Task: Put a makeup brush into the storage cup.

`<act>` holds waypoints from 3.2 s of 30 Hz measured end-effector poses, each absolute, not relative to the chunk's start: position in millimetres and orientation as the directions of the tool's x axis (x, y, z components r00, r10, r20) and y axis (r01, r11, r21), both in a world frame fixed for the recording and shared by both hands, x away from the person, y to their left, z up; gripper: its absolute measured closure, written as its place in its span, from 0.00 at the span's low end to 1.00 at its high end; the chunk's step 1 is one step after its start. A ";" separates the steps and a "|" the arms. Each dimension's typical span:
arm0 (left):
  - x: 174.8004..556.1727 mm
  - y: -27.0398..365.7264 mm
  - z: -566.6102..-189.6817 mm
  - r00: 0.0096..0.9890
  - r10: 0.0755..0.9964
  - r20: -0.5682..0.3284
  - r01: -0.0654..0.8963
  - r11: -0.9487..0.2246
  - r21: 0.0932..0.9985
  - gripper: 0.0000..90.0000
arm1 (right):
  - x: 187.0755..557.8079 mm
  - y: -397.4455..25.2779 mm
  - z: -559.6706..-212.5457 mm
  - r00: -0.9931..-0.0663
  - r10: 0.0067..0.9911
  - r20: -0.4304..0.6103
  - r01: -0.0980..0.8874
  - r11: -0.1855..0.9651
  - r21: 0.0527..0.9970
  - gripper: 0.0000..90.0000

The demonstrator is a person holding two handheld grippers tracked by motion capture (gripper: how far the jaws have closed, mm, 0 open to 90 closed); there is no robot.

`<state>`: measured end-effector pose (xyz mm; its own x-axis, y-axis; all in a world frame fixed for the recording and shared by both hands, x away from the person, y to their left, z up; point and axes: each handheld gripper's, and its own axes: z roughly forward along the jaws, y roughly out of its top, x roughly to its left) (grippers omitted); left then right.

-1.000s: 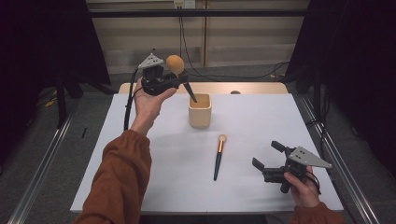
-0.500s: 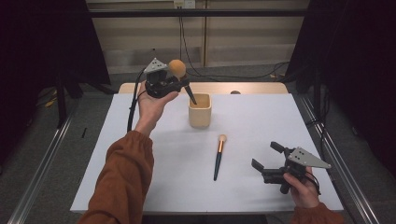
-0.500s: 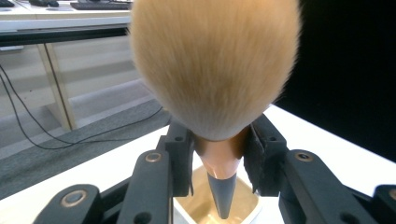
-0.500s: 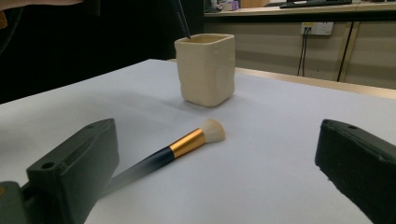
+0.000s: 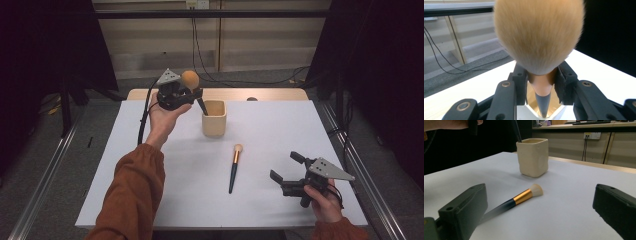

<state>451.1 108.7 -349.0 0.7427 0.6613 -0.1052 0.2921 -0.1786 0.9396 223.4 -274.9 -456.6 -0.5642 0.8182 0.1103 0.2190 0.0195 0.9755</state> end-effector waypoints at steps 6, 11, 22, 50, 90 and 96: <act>451.5 106.4 -356.3 0.741 0.661 -0.116 0.305 -0.178 0.936 0.73 | 223.5 -275.8 -456.8 -0.562 0.820 0.107 0.214 0.020 0.977 0.00; 451.6 104.2 -360.7 0.744 0.658 -0.119 0.312 -0.185 0.932 0.73 | 223.7 -276.2 -457.1 -0.559 0.822 0.108 0.218 0.020 0.976 0.00; 453.3 101.4 -374.8 0.741 0.660 -0.126 0.325 -0.187 0.927 0.73 | 223.5 -276.8 -457.3 -0.557 0.824 0.101 0.212 0.024 0.977 0.00; 449.5 108.9 -396.8 0.683 0.707 -0.185 0.384 -0.131 0.914 0.21 | 223.9 -277.0 -458.0 -0.545 0.833 0.097 0.212 0.025 0.977 0.00; 372.0 183.6 -405.3 0.683 0.718 -0.136 0.317 -0.123 0.940 0.04 | 221.2 -276.9 -458.7 -0.539 0.838 0.087 0.220 0.041 0.975 0.00; 355.6 196.7 -405.4 0.692 0.713 -0.110 0.289 -0.134 0.948 0.04 | 220.1 -278.2 -458.9 -0.533 0.841 0.086 0.220 0.040 0.975 0.00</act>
